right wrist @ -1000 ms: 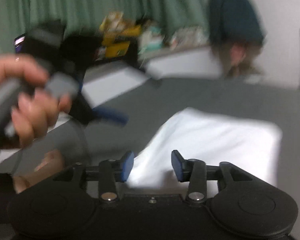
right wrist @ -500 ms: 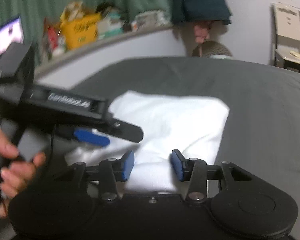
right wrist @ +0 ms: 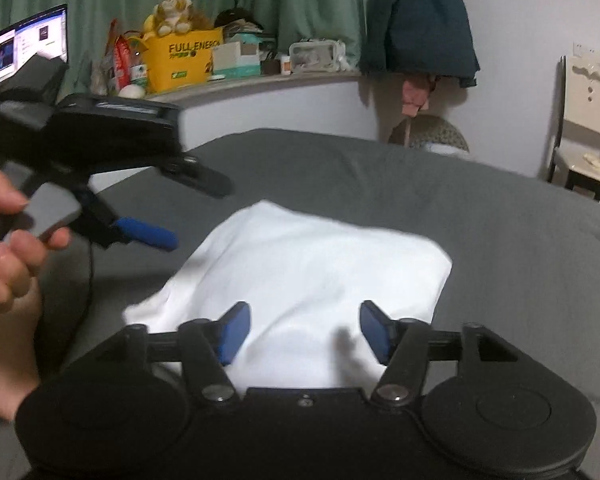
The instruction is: Fold clothes
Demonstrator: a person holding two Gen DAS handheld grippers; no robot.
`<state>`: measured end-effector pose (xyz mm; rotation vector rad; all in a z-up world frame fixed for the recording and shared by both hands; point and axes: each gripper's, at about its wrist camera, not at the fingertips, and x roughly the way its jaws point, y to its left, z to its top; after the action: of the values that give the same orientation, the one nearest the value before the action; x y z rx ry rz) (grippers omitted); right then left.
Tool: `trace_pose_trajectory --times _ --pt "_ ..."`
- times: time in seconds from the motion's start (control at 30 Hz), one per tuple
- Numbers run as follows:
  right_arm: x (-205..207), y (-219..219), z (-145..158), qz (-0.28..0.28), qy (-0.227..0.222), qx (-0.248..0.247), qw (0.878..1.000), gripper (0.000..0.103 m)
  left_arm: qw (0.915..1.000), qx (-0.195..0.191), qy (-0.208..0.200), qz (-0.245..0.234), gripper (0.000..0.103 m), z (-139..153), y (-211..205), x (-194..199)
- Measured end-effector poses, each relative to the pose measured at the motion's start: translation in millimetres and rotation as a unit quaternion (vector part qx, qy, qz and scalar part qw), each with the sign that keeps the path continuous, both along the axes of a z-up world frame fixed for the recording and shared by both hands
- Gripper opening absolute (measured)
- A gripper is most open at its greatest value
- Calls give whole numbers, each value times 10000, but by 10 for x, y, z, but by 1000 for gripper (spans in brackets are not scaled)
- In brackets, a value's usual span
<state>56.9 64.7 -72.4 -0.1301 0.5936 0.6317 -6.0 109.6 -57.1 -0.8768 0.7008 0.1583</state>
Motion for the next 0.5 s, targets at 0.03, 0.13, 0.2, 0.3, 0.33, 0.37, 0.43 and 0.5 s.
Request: trace_pose_trajectory --times 0.03,0.13,0.2,0.3,0.33,0.37,0.43,0.5 --pt "61 42 12 -12 4 -22 10000 61 9998 -144 0 122 86 -28 46 -21" --pt "352 249 35 -14 102 -92 9999 61 9983 -418 147 381 86 -130 163 -70" --pt "555 455 40 144 255 -53 9996 61 9973 -433 263 538 86 -171 223 -107" --pt "792 838 -27 509 486 -272 9971 61 9943 -543 275 877 86 -228 313 -167" --pt "864 975 -76 618 581 -422 9955 61 9931 -580 259 981 86 -236 333 -179" --pt "906 1083 -136 706 611 -571 9940 63 9920 -617 247 1076 86 -256 372 -215" --pt "930 1235 -282 837 532 -866 9913 79 9904 -704 246 1163 86 -327 389 -211" --pt "944 1366 -395 954 456 -1121 9881 91 9889 -830 271 1199 86 -382 403 -213"
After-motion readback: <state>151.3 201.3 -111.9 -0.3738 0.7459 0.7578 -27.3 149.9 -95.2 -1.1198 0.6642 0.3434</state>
